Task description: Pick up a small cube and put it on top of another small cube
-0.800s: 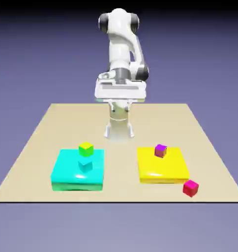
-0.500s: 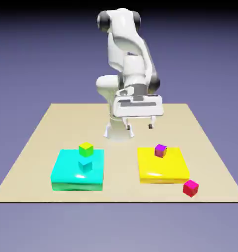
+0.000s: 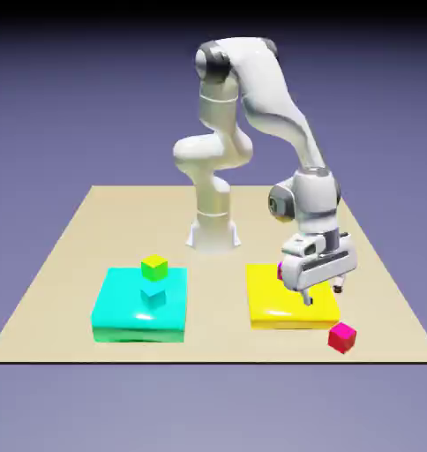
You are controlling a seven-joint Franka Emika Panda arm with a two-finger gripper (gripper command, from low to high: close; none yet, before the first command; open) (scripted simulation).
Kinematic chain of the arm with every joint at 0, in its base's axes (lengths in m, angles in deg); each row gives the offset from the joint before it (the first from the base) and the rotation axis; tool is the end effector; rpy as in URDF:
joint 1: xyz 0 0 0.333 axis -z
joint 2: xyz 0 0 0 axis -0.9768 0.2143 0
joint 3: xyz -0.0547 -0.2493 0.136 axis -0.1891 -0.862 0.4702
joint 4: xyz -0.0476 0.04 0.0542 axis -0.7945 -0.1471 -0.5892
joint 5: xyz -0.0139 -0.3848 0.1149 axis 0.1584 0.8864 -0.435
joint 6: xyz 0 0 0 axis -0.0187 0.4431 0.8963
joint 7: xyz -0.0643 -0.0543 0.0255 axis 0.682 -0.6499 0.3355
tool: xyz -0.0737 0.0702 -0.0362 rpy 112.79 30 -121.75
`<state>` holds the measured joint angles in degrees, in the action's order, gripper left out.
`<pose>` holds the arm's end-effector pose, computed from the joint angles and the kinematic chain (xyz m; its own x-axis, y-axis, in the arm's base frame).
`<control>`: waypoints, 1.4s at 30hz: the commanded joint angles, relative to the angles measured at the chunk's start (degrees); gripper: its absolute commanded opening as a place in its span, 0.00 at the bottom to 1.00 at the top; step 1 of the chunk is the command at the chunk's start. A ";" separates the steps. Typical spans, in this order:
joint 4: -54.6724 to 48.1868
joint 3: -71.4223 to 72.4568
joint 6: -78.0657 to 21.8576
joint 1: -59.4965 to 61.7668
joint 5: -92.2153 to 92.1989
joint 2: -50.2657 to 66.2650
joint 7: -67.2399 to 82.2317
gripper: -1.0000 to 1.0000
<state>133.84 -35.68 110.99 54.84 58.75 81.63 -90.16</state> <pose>0.4786 0.2713 0.1908 0.9743 -0.1492 0.1685 -0.1255 -0.9817 -0.1435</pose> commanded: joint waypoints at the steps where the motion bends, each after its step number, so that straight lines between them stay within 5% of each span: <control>1: -1.20 0.25 -0.43 -0.88 0.16 2.08 0.09 0.50; 10: -7.60 -1.52 5.22 -4.32 1.68 16.24 -0.73 0.50; 11: -7.60 -1.52 5.22 -4.32 1.68 16.24 -0.73 0.00; 17: -3.32 0.58 -0.92 -2.39 0.47 5.87 0.21 0.00; 42: 32.25 2.23 -17.41 49.22 -1.25 -44.83 -41.25 0.00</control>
<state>166.09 -33.45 93.62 104.06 57.42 36.80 -131.35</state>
